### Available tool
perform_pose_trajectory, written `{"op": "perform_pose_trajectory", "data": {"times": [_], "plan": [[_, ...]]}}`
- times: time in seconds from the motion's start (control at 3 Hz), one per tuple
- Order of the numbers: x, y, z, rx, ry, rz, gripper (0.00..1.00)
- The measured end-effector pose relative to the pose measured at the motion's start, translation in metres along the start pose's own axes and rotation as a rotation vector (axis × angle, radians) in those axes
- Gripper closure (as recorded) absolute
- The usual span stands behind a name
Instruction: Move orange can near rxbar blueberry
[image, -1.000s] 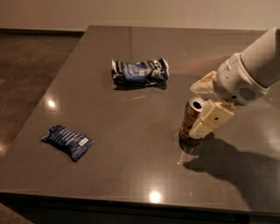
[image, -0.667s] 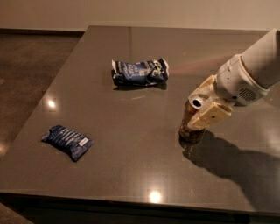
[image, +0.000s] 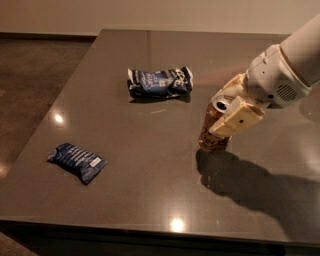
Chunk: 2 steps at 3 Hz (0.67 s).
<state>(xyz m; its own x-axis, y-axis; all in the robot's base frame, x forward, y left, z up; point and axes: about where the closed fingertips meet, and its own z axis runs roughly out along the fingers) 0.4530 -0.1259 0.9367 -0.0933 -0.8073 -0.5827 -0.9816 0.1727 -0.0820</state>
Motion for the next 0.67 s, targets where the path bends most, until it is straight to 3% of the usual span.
{"op": "perform_pose_trajectory", "data": {"times": [0.33, 0.67], "plan": [[-0.044, 0.011, 0.001, -0.026, -0.06, -0.071, 1.0], [-0.085, 0.015, 0.021, -0.057, -0.084, -0.141, 1.0]]}}
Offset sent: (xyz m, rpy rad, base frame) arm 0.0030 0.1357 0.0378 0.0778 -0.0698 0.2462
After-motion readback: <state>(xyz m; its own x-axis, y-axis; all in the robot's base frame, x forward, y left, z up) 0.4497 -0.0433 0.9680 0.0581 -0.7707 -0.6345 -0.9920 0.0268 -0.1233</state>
